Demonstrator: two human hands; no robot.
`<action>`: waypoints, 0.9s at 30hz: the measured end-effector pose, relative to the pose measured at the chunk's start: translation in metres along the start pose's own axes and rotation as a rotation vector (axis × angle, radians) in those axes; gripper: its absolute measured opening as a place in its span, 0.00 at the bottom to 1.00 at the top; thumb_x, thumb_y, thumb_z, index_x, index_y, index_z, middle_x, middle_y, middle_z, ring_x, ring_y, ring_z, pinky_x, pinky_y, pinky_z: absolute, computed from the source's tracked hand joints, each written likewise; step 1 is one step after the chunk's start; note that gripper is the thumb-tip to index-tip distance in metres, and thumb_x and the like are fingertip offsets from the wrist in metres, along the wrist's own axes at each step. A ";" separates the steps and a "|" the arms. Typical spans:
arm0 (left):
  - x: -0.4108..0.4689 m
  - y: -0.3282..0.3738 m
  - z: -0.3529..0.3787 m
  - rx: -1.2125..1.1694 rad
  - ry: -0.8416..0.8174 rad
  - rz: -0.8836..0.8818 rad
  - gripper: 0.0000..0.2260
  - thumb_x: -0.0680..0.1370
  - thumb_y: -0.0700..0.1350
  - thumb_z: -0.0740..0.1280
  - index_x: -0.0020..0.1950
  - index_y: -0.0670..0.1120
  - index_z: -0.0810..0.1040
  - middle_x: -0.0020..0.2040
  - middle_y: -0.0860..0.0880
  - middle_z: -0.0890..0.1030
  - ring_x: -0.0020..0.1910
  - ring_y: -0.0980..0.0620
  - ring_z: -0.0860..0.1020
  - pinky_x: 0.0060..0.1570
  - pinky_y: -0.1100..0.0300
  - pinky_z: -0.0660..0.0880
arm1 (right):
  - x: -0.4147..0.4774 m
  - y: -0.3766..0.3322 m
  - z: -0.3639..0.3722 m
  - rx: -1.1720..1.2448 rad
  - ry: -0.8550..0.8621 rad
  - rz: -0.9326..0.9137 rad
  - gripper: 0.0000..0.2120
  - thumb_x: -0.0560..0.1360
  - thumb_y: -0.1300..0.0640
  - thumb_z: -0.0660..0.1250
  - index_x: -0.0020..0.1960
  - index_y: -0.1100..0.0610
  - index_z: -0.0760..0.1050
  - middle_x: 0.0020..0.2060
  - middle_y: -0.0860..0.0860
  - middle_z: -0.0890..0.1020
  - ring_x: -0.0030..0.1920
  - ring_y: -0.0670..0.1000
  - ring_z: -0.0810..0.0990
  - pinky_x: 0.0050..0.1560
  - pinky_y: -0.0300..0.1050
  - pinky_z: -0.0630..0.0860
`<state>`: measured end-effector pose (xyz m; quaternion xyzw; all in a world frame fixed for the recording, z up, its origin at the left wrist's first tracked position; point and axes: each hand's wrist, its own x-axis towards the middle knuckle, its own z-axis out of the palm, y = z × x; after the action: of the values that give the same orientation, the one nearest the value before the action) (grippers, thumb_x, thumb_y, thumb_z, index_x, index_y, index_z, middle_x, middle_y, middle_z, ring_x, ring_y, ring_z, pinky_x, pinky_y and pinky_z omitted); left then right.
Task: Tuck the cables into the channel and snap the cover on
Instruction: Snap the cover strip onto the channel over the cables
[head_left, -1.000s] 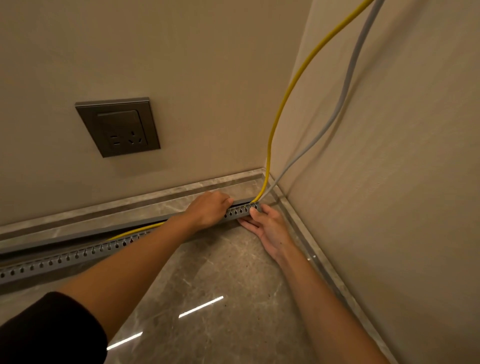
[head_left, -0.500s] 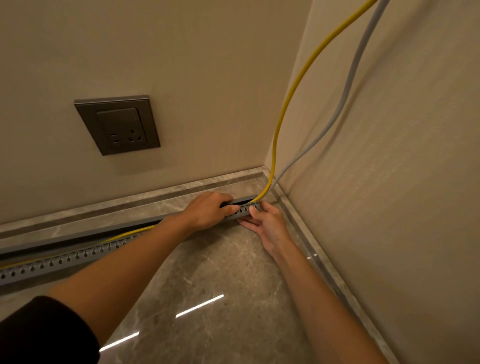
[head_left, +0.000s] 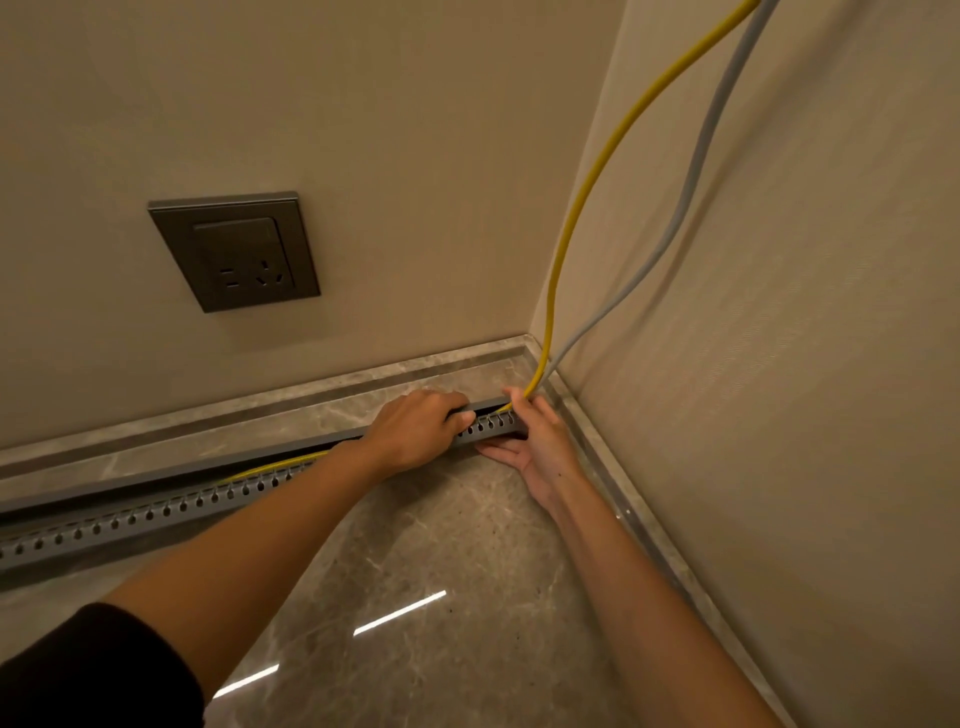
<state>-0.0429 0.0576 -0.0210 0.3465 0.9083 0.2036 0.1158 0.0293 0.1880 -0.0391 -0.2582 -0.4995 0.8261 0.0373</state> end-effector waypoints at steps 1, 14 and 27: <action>-0.001 -0.001 0.001 0.010 0.005 0.008 0.12 0.81 0.50 0.55 0.54 0.47 0.75 0.52 0.44 0.79 0.51 0.43 0.76 0.42 0.57 0.66 | 0.001 0.000 0.001 -0.015 0.026 -0.003 0.11 0.80 0.55 0.59 0.59 0.58 0.70 0.46 0.54 0.79 0.44 0.54 0.81 0.44 0.50 0.80; -0.002 -0.004 -0.014 0.093 -0.037 0.086 0.15 0.82 0.50 0.51 0.56 0.45 0.73 0.55 0.41 0.79 0.53 0.42 0.76 0.47 0.53 0.70 | 0.001 -0.013 0.015 0.119 0.148 0.082 0.07 0.80 0.58 0.57 0.56 0.60 0.67 0.56 0.64 0.75 0.60 0.70 0.74 0.49 0.60 0.75; -0.009 0.006 -0.018 0.211 -0.111 0.116 0.18 0.80 0.54 0.53 0.62 0.42 0.68 0.59 0.41 0.77 0.53 0.43 0.77 0.47 0.55 0.70 | 0.000 -0.014 0.009 0.148 0.064 0.100 0.05 0.80 0.56 0.58 0.46 0.56 0.70 0.46 0.59 0.77 0.53 0.64 0.76 0.53 0.61 0.75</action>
<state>-0.0387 0.0503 -0.0014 0.4192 0.8954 0.0940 0.1169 0.0225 0.1879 -0.0237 -0.3055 -0.4220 0.8530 0.0309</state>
